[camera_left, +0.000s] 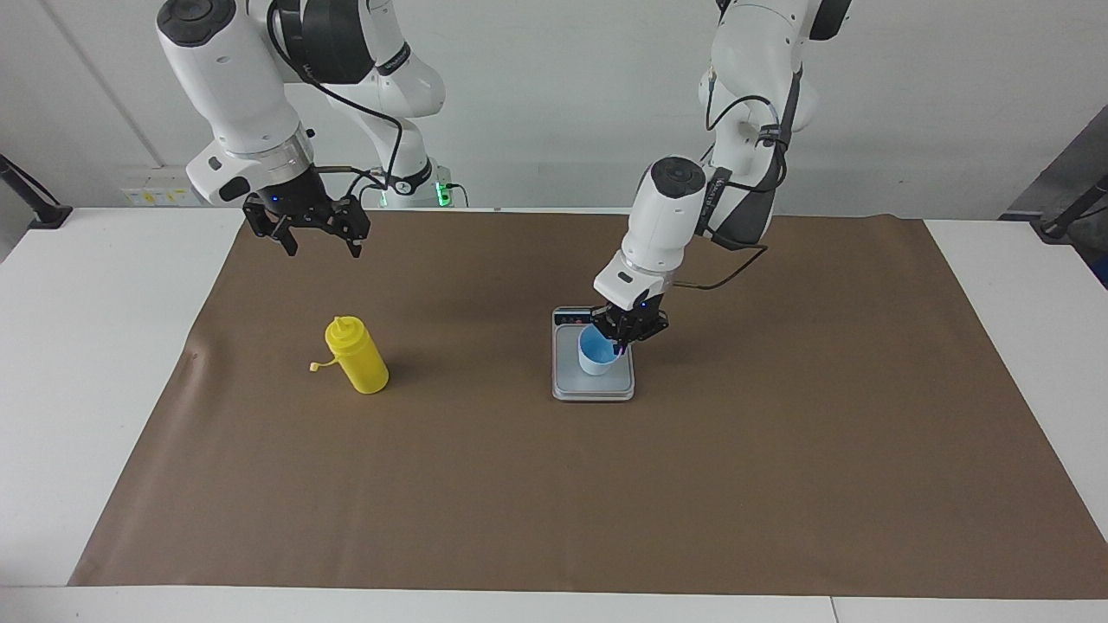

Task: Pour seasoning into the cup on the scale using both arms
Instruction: 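Carry the blue cup with the left gripper onto the scale, then release the cup and withdraw the left gripper while the right gripper opens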

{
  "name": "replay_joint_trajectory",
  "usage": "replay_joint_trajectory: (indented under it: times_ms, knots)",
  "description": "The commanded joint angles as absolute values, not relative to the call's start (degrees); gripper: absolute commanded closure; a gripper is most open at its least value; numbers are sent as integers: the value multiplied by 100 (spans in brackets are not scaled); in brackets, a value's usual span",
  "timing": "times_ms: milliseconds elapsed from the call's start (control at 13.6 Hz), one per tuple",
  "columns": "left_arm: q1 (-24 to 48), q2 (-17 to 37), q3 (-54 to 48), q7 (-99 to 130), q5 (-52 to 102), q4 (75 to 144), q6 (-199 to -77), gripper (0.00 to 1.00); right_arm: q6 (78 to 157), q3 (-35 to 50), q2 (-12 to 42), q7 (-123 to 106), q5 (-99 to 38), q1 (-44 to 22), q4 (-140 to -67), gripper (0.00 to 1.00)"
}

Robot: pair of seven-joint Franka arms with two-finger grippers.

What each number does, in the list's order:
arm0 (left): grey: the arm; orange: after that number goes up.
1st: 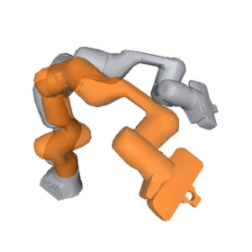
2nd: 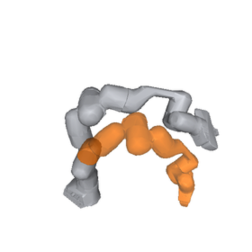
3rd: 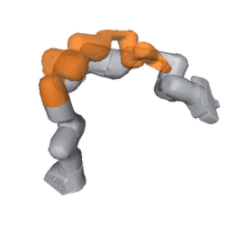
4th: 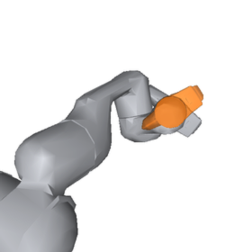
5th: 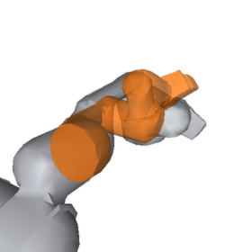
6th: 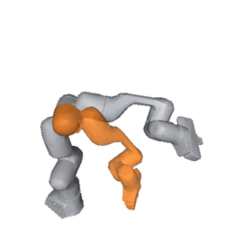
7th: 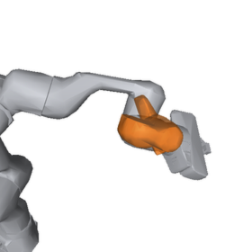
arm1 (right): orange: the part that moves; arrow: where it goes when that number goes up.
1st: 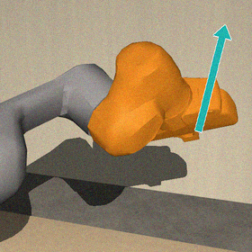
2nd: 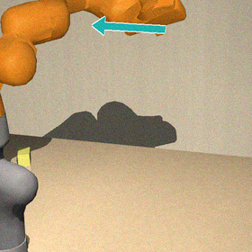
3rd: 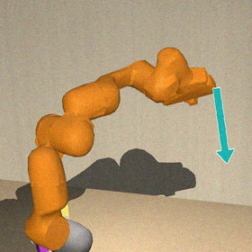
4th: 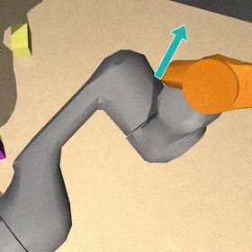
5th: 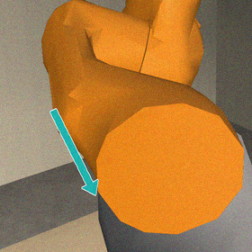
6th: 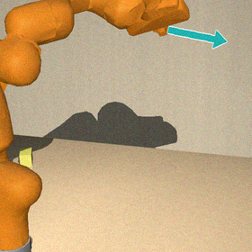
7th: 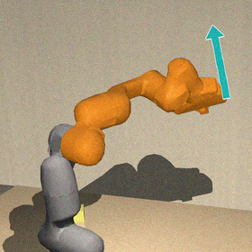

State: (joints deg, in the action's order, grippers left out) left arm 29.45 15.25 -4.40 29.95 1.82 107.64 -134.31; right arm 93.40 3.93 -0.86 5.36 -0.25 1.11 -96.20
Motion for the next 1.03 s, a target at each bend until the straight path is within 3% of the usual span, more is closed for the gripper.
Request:
replay_joint_trajectory:
  times_ms: [0,147,220,293,587,954]
  knots:
    - [3015,1415,-369,3050,185,10969,-13623,100,9343,431,-211,404,26,185,-9747,0]
    - [3006,1415,-369,3050,185,10960,-13623,96,9343,431,-202,404,26,185,-9747,0]
    - [2997,1406,-378,3041,185,10960,-13632,60,9334,431,-202,404,26,185,-9747,0]
    - [2971,1406,-369,3006,185,10960,-13632,1,9343,431,-202,404,26,185,-9747,0]
    - [2822,1266,-360,2997,185,10846,-13326,0,9343,431,-202,404,18,185,-9747,0]
    - [2023,967,-334,2533,176,10477,-12016,0,9325,422,-211,404,18,193,-9747,0]
